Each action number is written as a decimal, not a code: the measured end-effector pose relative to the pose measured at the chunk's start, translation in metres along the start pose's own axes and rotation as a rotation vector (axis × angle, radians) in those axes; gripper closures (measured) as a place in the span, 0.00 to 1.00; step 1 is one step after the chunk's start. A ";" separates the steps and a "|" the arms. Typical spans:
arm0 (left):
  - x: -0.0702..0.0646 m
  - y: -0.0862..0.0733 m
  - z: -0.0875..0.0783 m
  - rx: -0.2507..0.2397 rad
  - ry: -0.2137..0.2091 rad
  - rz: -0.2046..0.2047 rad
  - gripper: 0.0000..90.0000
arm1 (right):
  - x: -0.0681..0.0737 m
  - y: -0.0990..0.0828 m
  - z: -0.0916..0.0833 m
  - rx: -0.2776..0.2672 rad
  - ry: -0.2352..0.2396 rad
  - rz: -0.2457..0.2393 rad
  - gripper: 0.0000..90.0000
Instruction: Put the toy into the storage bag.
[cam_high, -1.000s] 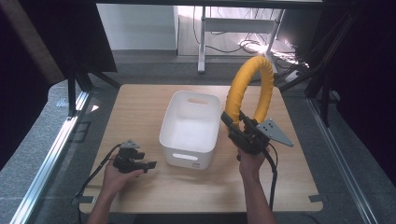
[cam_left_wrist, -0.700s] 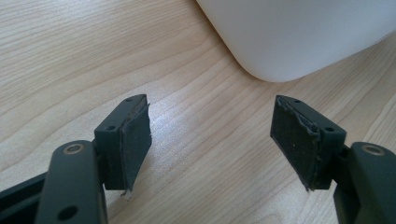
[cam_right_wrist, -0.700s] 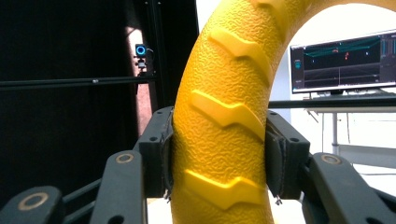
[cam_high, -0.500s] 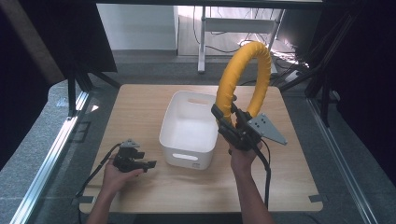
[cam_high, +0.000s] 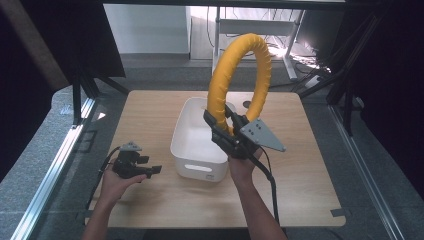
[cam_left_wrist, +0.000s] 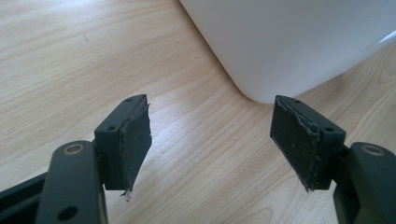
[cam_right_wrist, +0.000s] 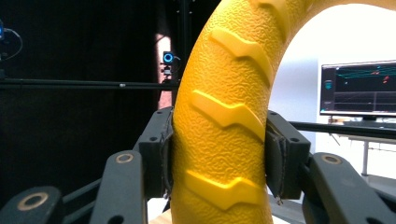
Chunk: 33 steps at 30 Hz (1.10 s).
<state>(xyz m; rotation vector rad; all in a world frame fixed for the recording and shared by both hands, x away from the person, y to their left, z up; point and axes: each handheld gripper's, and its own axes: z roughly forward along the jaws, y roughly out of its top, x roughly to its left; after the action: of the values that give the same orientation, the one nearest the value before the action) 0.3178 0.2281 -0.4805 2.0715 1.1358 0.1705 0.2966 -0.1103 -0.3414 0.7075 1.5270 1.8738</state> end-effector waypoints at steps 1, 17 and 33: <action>0.000 0.001 -0.001 0.001 0.002 0.002 0.33 | 0.001 -0.001 0.004 0.003 0.007 0.002 0.56; 0.002 0.002 -0.006 0.008 0.008 0.009 0.32 | 0.003 -0.004 0.017 0.012 0.048 0.038 0.56; 0.005 0.012 -0.020 -0.011 0.014 0.011 0.32 | 0.015 -0.007 0.025 -0.017 0.077 0.074 0.56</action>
<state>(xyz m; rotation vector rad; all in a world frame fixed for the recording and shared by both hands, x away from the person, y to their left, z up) 0.3204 0.2392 -0.4592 2.0704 1.1299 0.1964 0.3054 -0.0814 -0.3426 0.7005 1.5498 1.9872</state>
